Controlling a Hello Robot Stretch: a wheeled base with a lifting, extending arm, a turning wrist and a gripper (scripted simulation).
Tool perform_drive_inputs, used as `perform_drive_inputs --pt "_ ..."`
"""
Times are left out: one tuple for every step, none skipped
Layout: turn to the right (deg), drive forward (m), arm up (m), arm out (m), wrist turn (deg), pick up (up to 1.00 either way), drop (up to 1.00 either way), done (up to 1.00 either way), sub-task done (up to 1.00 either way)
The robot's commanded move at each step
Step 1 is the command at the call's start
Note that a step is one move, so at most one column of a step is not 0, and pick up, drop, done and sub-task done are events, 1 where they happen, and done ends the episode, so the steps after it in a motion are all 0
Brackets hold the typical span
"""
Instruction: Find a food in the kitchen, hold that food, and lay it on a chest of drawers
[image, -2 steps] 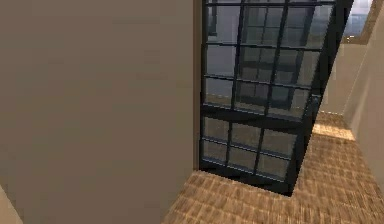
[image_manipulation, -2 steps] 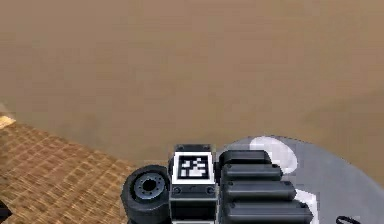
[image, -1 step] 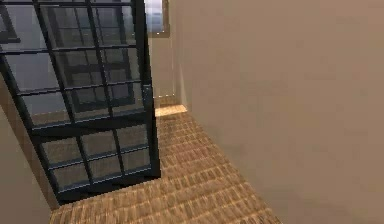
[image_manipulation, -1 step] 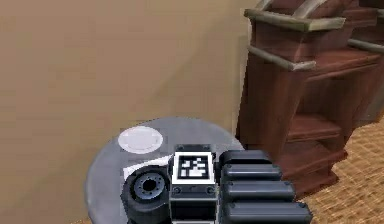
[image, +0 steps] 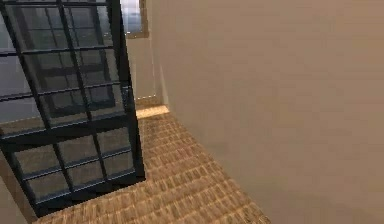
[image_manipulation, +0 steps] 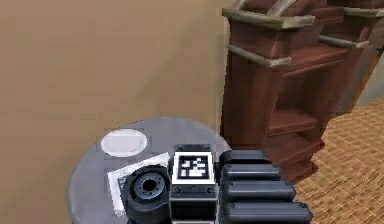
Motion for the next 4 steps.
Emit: perform_drive_inputs --pt "0.0 1.00 0.00 0.00 0.0 0.00 0.00 0.00 0.00" --pt "3.0 0.00 0.00 0.00 0.0 0.00 0.00 0.00 0.00" --pt "-12.0 0.00 0.00 0.00 0.0 0.00 0.00 0.00 0.00" --pt "0.0 0.45 0.00 0.00 0.0 0.00 0.00 0.00 0.00"
